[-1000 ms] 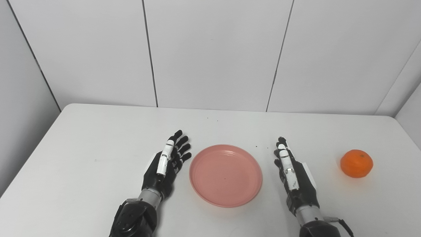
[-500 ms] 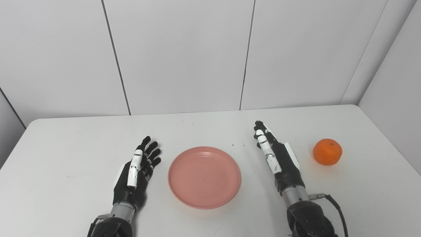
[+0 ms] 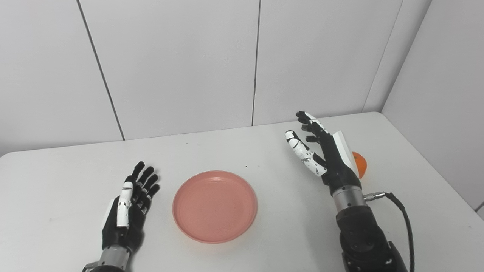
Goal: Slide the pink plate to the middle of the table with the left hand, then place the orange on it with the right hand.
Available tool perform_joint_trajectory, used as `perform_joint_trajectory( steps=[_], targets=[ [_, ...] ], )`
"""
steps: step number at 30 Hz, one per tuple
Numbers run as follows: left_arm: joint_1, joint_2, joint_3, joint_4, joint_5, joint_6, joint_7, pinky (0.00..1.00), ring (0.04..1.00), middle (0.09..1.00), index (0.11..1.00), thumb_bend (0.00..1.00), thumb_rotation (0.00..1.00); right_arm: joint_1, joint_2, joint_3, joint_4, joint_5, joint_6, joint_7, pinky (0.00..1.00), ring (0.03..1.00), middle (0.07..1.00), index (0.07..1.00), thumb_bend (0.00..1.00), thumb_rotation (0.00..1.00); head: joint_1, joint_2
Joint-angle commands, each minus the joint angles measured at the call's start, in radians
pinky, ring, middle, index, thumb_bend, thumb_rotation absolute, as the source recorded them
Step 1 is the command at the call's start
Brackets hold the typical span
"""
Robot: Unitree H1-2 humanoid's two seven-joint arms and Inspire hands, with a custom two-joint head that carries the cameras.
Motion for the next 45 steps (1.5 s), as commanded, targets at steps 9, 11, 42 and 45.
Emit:
perform_joint_trajectory(
  steps=[9, 11, 42, 45],
  targets=[
    [-0.026, 0.024, 0.019, 0.036, -0.052, -0.004, -0.032, 0.97, 0.950, 0.952, 0.945, 0.36, 1.00, -0.055, -0.088, -0.045, -0.044, -0.178, -0.032, -0.028, 0.74, 0.811, 0.829, 0.829, 0.80, 0.55, -0.050, -0.020],
    [-0.027, 0.028, 0.021, 0.039, -0.060, 0.001, -0.036, 0.98, 0.953, 0.957, 0.950, 0.36, 1.00, -0.058, -0.103, -0.057, -0.038, -0.205, -0.030, -0.034, 0.75, 0.815, 0.829, 0.829, 0.82, 0.53, -0.055, -0.022],
    [-0.027, 0.061, 0.014, 0.020, -0.081, 0.055, -0.038, 1.00, 0.970, 0.972, 0.965, 0.32, 1.00, -0.027, -0.144, -0.227, 0.050, -0.331, 0.009, 0.117, 0.73, 0.876, 0.930, 0.930, 0.86, 0.38, -0.095, -0.034],
    [-0.027, 0.061, 0.015, 0.019, -0.079, 0.054, -0.034, 1.00, 0.964, 0.966, 0.961, 0.32, 1.00, -0.027, -0.142, -0.232, 0.076, -0.329, 0.009, 0.128, 0.72, 0.867, 0.927, 0.935, 0.87, 0.38, -0.096, -0.033]
  ],
)
